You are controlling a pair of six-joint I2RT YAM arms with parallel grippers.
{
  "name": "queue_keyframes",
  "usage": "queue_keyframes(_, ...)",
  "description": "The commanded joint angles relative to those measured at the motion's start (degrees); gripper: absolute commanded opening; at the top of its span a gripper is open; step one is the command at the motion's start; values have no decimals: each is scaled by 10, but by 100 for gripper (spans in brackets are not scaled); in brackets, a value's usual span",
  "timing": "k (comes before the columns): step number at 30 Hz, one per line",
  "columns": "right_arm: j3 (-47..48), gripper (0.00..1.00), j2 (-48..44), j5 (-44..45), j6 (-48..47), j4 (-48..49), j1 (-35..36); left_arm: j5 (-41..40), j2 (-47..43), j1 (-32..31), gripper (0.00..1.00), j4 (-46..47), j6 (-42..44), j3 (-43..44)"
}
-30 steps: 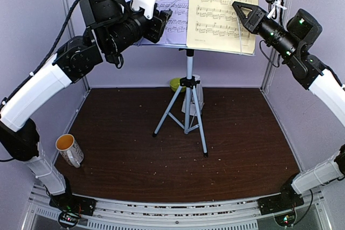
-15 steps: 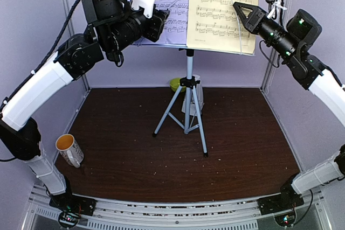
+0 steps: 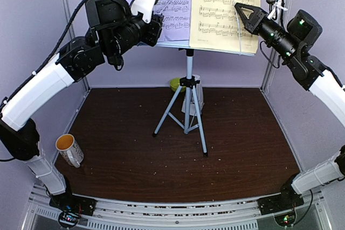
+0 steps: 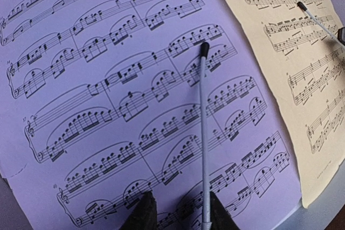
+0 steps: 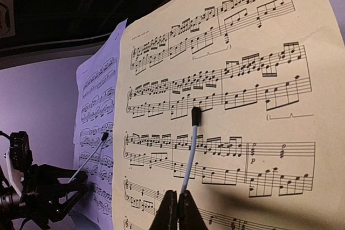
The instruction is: Set up the instrument practice props
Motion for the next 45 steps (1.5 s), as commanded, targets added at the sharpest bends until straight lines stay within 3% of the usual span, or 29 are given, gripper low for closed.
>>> queue_keyframes(1,-6,4,-12,12,-9,-2,0,-24,-24,4,30,29,-5,-9)
queue_keyframes(4,-6,7,-12,10,-10,-2,0,-23,-26,5,31,29,-1,-14)
queue_keyframes(10,-5,25,-16,-8,-6,5,0,34,-32,3,45,28,11,-18)
queue_keyframes(20,7,41,-40,-12,-20,2,3,85,-50,-3,58,46,30,-28)
queue_keyframes(23,7,50,-52,-6,-28,-4,3,95,-74,-3,61,63,28,-50)
queue_keyframes(33,-36,77,-122,8,-48,-33,3,92,-178,4,71,102,-6,-152)
queue_keyframes(45,-247,86,-328,151,-55,-119,2,83,-361,112,72,131,-173,-404)
